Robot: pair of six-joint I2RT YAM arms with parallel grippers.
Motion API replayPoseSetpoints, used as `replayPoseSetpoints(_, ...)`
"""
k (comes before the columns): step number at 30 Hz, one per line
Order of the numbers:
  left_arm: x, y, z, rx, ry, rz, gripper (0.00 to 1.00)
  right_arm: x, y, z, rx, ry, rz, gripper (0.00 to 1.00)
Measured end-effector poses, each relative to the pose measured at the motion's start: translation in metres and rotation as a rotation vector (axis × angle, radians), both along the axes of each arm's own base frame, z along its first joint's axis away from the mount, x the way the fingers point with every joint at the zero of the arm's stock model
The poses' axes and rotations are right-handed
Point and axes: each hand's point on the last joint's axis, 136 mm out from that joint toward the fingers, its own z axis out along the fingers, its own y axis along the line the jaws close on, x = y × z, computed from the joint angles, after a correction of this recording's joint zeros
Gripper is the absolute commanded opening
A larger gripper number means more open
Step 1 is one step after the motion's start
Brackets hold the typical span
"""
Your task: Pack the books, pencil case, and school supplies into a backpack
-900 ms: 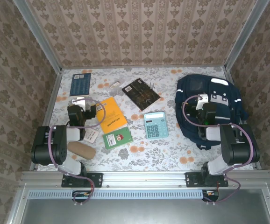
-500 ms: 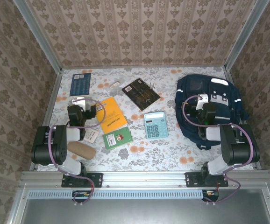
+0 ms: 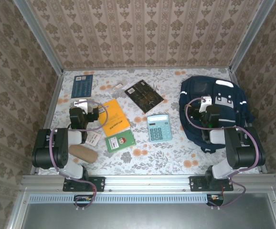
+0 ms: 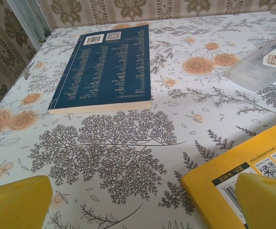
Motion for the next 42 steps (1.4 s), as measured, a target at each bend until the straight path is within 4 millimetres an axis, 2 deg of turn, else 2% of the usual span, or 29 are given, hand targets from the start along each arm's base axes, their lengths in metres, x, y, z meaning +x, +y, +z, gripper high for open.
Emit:
replayPoseSetpoints(4, 0.001, 0.003, 0.003, 0.004, 0.065, 0.015, 1.0, -0.001, -0.002, 0.001, -0.004, 0.002, -0.011, 1.0)
replayPoseSetpoints(6, 0.007, 0.008, 0.025, 0.002, 0.072, 0.045, 1.0, -0.004, -0.004, 0.004, -0.004, 0.013, -0.024, 1.0)
replayPoseSetpoints(8, 0.015, 0.013, 0.064, -0.023, 0.034, 0.086, 1.0, -0.008, -0.008, 0.018, 0.001, 0.011, -0.049, 1.0)
replayPoseSetpoints(10, 0.019, 0.021, 0.11, -0.092, -0.009, 0.156, 1.0, -0.008, -0.015, 0.044, 0.027, -0.013, -0.103, 1.0)
replayPoseSetpoints(13, 0.019, 0.037, 0.163, -0.221, -0.025, 0.261, 1.0, -0.005, -0.03, 0.09, 0.117, -0.051, -0.209, 1.0)
replayPoseSetpoints(16, 0.016, 0.05, 0.186, -0.326, -0.001, 0.316, 1.0, -0.007, -0.048, 0.134, 0.216, -0.08, -0.308, 0.99)
replayPoseSetpoints(18, 0.011, 0.049, 0.183, -0.378, 0.045, 0.32, 1.0, -0.013, -0.06, 0.145, 0.269, -0.081, -0.361, 1.0)
replayPoseSetpoints(20, 0.006, 0.039, 0.17, -0.413, 0.112, 0.301, 1.0, -0.021, -0.072, 0.14, 0.317, -0.052, -0.419, 0.99)
replayPoseSetpoints(24, -0.003, -0.003, 0.148, -0.425, 0.232, 0.213, 1.0, -0.025, -0.088, 0.093, 0.365, 0.113, -0.502, 1.0)
replayPoseSetpoints(25, -0.006, -0.014, 0.145, -0.421, 0.254, 0.186, 1.0, -0.023, -0.09, 0.075, 0.367, 0.179, -0.515, 1.0)
replayPoseSetpoints(28, -0.011, -0.046, 0.142, -0.406, 0.3, 0.11, 1.0, -0.012, -0.088, 0.038, 0.376, 0.335, -0.521, 1.0)
replayPoseSetpoints(32, -0.015, -0.079, 0.147, -0.375, 0.323, 0.022, 1.0, 0.006, -0.081, 0.013, 0.42, 0.458, -0.505, 1.0)
replayPoseSetpoints(38, -0.019, -0.125, 0.153, -0.286, 0.345, -0.094, 1.0, 0.016, -0.053, -0.014, 0.456, 0.566, -0.457, 1.0)
replayPoseSetpoints(41, -0.022, -0.136, 0.15, -0.247, 0.36, -0.121, 1.0, 0.024, -0.022, -0.024, 0.445, 0.603, -0.402, 1.0)
replayPoseSetpoints(42, -0.022, -0.138, 0.149, -0.232, 0.367, -0.124, 1.0, 0.027, -0.005, -0.026, 0.439, 0.612, -0.371, 1.0)
